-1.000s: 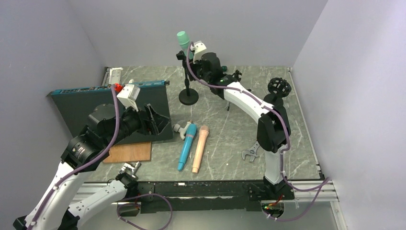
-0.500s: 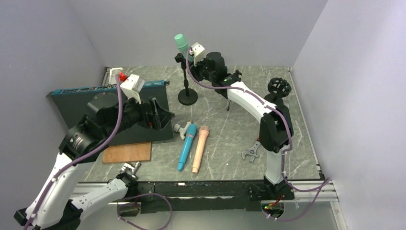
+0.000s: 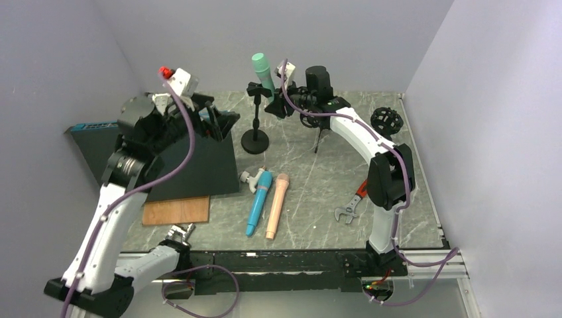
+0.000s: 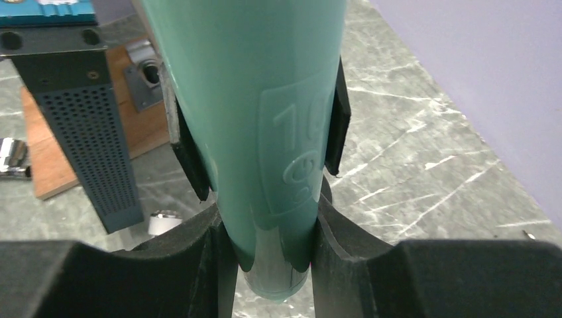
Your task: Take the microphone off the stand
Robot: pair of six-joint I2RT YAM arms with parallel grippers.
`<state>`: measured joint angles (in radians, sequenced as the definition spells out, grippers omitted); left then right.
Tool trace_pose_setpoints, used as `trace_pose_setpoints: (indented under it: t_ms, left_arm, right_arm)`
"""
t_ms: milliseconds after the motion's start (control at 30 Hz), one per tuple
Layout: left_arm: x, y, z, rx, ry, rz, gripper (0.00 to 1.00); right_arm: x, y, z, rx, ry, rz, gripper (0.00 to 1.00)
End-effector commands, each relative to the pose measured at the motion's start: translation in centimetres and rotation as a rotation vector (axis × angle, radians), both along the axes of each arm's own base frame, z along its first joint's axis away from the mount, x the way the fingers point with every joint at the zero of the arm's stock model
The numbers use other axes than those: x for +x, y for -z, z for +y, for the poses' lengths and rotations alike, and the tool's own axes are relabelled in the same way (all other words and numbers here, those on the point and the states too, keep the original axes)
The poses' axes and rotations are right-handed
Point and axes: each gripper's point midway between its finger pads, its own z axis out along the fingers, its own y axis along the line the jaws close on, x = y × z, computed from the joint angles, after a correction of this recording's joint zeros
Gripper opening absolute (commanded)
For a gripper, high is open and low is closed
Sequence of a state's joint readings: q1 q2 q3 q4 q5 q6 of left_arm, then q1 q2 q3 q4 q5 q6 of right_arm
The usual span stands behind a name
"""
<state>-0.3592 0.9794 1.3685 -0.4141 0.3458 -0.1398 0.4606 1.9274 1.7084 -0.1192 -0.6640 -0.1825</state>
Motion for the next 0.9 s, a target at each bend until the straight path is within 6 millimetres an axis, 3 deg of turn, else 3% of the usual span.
trace_pose_setpoints:
  t_ms: [0, 100, 267, 533, 867]
  left_arm:
    - [2.7, -2.6, -1.4, 0.022, 0.151, -0.184, 0.99]
    - [5.1, -1.1, -1.3, 0.125, 0.205, -0.241, 0.99]
    - [9.6, 1.4, 0.9, 0.179, 0.242, -0.241, 0.98]
    - [13.8, 4.3, -1.4, 0.149, 0.489, -0.099, 0.96]
    - [17.4, 8.9, -4.2, 0.214, 0.546, -0.010, 0.98]
  right_arm:
    - [-2.4, -4.3, 1.3, 0.105, -0.133, -0.003, 0.00]
    - [-1.9, -4.4, 1.4, 0.105, -0.135, -0.004, 0.00]
    - [-1.8, -4.4, 1.4, 0.111, -0.149, 0.001, 0.00]
    - [-1.2, -3.9, 1.0, 0.085, -0.156, 0.018, 0.00]
    - [-1.4, -3.3, 1.0, 0.089, -0.156, 0.050, 0.00]
